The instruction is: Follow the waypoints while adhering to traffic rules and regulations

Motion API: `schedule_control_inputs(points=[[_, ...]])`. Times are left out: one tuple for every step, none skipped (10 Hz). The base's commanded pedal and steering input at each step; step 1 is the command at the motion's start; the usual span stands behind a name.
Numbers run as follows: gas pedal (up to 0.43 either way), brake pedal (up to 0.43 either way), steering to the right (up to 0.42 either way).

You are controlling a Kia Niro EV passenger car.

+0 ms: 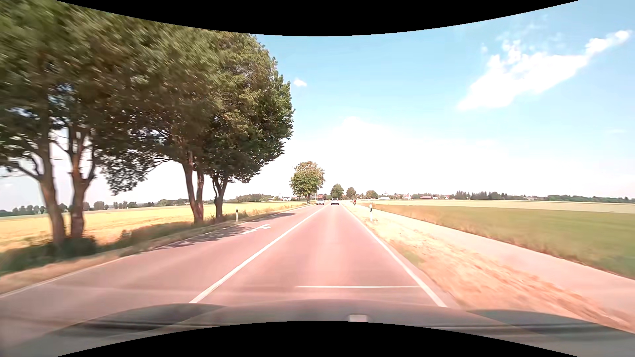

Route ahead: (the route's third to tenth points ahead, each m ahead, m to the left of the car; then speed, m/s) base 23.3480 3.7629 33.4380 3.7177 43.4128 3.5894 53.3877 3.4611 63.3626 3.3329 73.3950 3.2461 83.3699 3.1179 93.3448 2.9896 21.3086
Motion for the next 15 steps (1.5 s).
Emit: schedule_control_inputs(points=[[0.197, 0.0, 0.0], [0.197, 0.0, 0.0], [0.209, 0.0, 0.0], [0.22, 0.0, 0.0], [0.22, 0.0, 0.0], [0.24, 0.0, 0.0], [0.24, 0.0, 0.0], [0.24, 0.0, 0.0], [0.228, 0.0, 0.0], [0.228, 0.0, 0.0], [0.228, 0.0, 0.0], [0.228, 0.0, 0.0], [0.228, 0.0, 0.0], [0.228, 0.0, -0.001], [0.228, 0.0, -0.001]])
